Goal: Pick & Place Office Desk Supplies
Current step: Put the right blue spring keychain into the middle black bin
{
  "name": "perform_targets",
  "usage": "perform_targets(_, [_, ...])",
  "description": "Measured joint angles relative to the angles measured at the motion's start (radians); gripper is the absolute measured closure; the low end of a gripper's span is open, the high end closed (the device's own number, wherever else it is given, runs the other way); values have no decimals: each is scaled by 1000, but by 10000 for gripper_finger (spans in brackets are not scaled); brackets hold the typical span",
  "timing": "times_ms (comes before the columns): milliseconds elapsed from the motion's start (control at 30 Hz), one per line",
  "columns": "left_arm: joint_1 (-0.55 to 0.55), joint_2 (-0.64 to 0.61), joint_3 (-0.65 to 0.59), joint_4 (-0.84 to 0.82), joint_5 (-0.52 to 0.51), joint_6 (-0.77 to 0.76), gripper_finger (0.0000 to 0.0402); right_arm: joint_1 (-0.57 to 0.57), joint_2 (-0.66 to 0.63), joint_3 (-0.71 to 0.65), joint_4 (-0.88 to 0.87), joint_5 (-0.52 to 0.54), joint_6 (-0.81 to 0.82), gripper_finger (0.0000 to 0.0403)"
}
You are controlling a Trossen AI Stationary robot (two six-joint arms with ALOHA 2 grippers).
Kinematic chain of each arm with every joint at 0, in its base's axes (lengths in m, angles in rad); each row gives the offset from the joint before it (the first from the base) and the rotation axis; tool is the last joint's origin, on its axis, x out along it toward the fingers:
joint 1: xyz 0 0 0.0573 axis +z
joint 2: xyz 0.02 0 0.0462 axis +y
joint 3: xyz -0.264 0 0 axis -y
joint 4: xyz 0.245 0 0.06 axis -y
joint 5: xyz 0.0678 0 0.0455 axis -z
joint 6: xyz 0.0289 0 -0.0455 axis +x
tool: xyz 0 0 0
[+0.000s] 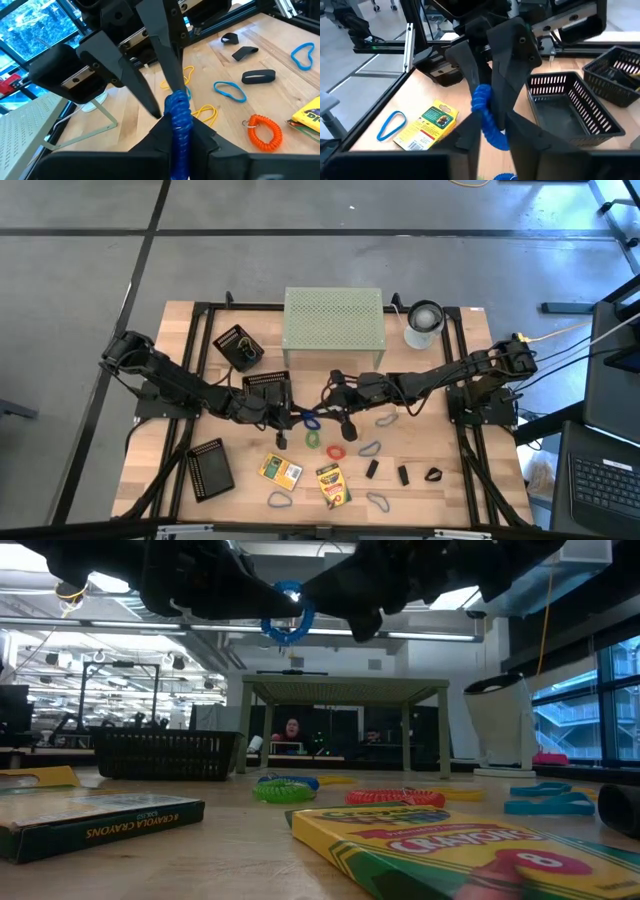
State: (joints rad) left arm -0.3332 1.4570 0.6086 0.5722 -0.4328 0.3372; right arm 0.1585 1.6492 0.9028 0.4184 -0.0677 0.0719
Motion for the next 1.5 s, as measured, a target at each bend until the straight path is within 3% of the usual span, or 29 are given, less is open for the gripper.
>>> perform_targets(233, [0,0,0,-5,-66,-42,380,-2,-160,1,-295,70,17,228])
perform_targets(500, [66,-43,0,-168,-132,-294,380,3,-340,1,-523,161,86,211])
perform_targets(767, [172,-131,0,-484,-125,-600,380,3,-356,1,-546,192,79,211])
perform_targets(1033, [194,-269,0,-790,-110,-831,380,3,-346,1,-577,192,78,211])
perform_targets(1300, [183,-265,0,-1020,-69,-959,373,3,-346,1,-584,192,77,211])
perform_targets(1500, [182,-246,0,-1040,-44,-979,361,3,-345,1,-584,192,77,211])
